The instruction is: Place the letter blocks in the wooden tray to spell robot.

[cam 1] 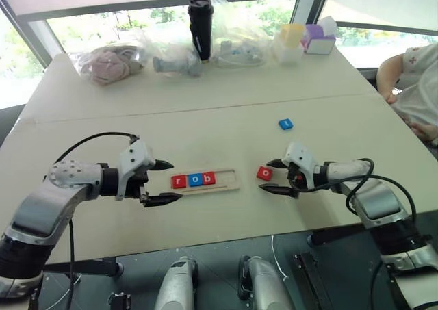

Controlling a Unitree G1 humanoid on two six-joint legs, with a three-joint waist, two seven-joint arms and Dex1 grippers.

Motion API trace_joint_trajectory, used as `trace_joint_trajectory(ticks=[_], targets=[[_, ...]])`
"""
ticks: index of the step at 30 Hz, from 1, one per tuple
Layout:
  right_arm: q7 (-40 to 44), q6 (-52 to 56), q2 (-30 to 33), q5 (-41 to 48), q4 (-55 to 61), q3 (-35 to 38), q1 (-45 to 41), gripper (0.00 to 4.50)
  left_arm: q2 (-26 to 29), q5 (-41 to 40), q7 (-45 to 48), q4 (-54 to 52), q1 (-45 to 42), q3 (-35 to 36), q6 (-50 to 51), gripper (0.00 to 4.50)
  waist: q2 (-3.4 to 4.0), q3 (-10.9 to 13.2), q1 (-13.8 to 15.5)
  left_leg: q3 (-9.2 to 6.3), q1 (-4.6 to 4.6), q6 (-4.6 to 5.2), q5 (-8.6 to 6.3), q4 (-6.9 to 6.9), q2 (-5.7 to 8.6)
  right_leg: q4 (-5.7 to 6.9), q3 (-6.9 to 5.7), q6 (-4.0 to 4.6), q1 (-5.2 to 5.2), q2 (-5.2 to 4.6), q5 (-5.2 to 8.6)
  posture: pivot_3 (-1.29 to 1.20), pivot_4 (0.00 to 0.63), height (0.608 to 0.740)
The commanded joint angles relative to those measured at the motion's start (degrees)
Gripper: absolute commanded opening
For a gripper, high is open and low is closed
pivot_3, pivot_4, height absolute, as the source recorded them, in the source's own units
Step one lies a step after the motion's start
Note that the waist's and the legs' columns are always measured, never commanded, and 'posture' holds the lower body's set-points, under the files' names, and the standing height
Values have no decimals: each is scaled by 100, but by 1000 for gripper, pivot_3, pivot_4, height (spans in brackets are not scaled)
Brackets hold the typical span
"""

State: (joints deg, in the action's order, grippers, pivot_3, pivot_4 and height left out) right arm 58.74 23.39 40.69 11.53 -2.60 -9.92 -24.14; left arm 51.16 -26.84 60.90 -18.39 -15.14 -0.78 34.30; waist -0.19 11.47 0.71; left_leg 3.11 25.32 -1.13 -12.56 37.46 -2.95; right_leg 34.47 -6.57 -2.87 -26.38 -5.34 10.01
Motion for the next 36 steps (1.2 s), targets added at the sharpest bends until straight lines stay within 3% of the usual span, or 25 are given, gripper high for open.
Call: trace_joint_trajectory(ticks=[1,2,3,9,14,29,36], targets=[[4,-108,-49,-15,27,75,-124,1806,15,-81,-35,-198,22,166,1,4500,0,0,-1,0,-1,0,0,0,0,3,0,0,0,0,0,0,150,740],[8,-95,-61,-11,30,79,-131,1306,11,-83,-41,-201,24,169,7,4500,0,0,0,0,-1,0,0,1,0,3,0,0,0,0,0,0,150,740],[7,-80,-74,-5,38,85,-139,1145,10,-83,-44,-202,27,170,9,4500,0,0,1,-1,-1,0,0,3,-1,6,0,0,0,0,0,0,150,740],[117,90,-29,214,361,256,-289,1147,33,-95,-24,-194,31,190,12,4500,0,0,7,-2,3,0,0,27,-1,20,1,1,0,-1,1,0,150,740],[506,120,-14,84,715,-163,-719,1147,37,-91,108,-236,3,52,-1,4500,1,0,-6,-3,1,-1,-1,56,-2,52,3,2,-2,-5,2,0,150,740],[1129,-691,-989,-580,-682,-1322,-1873,1147,-133,-173,-203,-555,206,169,170,4500,0,0,0,-5,2,0,0,64,-3,68,3,3,-3,-3,2,0,150,740],[1188,-1182,-1297,-846,-1454,-1405,-2146,1147,-165,-226,-334,-692,316,175,210,4500,1,0,-12,-5,1,0,0,65,-3,74,4,4,-6,-2,0,0,150,740]])
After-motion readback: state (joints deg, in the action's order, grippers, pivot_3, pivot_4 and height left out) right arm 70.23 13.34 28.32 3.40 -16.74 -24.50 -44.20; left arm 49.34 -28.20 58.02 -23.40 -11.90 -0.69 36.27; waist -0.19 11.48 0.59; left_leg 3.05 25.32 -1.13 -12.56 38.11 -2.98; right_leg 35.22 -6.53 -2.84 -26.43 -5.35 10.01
